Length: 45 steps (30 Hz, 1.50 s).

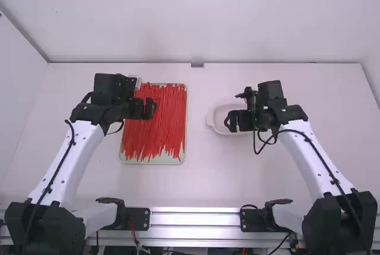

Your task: Fasten the cable tie

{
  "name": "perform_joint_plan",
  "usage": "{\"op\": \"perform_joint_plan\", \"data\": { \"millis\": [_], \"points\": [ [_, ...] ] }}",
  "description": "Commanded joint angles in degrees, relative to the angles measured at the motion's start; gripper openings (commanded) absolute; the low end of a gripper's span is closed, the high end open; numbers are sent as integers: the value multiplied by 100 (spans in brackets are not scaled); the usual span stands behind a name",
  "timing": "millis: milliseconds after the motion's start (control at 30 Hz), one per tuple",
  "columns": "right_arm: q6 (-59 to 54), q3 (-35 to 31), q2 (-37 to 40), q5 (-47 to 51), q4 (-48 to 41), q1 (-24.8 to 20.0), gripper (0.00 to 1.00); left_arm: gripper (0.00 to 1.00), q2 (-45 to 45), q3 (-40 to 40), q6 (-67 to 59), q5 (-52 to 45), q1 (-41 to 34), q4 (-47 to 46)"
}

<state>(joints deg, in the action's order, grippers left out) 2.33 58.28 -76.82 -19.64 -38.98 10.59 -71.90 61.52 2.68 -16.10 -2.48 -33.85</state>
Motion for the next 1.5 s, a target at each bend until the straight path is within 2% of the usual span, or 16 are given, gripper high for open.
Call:
{"op": "perform_joint_plan", "data": {
  "millis": [0,267,433,733,867,1067,1333,1400,1433,1467],
  "points": [
    [-125,173,-22,-240,81,-4,98,99,-42,179,81,-52,-22,105],
    [-136,424,4,-424,90,-4,98,99,-144,433,302,684,-26,452],
    [-133,621,4,-439,127,61,98,99,-868,1067,26,804,13,382],
    [-219,664,4,-299,120,291,98,99,-2957,2280,24,824,24,157],
    [-219,664,4,-306,63,291,98,99,-3543,2387,52,802,24,590],
    [-219,662,4,-306,13,291,98,99,-3884,2385,94,807,22,894],
    [-219,662,4,-293,-66,293,98,78,-4347,2371,92,820,24,1445],
    [-221,662,4,-286,-70,291,98,68,-4424,2371,92,820,22,1561],
    [-219,662,4,-289,-68,293,98,56,-4474,2371,92,820,22,1644],
    [-216,662,4,-286,-68,291,98,52,-4513,2371,92,817,24,1683]
  ]
}}
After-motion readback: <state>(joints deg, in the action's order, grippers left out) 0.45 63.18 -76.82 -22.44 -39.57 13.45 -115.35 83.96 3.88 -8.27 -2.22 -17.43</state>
